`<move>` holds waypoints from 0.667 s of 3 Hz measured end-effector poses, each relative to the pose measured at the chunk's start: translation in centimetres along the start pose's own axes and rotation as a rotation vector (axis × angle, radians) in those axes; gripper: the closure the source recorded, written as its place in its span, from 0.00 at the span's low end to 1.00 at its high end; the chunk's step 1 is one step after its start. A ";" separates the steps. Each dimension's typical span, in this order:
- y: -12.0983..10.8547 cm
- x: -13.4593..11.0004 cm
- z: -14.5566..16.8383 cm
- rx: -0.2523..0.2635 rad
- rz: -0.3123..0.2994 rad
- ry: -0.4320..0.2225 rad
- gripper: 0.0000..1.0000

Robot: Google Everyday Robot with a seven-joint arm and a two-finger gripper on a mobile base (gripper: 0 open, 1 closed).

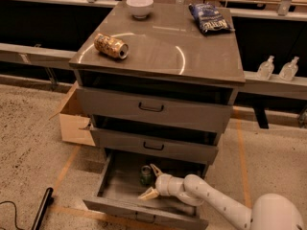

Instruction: Place green can into bottom drawer

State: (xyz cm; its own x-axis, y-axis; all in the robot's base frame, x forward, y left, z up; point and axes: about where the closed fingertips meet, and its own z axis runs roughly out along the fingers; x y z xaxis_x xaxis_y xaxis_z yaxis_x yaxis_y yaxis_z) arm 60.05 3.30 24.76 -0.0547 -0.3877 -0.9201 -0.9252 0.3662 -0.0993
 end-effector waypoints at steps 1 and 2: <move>0.8 -1.0 -1.5 -0.006 0.007 0.019 0.16; 1.3 -1.2 -5.4 0.025 0.038 0.077 0.40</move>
Offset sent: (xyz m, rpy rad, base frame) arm -0.0718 -0.0746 0.0527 -0.1190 0.1058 -0.0989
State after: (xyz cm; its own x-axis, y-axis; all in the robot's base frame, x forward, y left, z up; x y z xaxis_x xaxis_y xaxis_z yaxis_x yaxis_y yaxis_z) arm 56.86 -0.31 27.75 -0.1194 -0.4365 -0.8918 -0.9124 0.4025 -0.0748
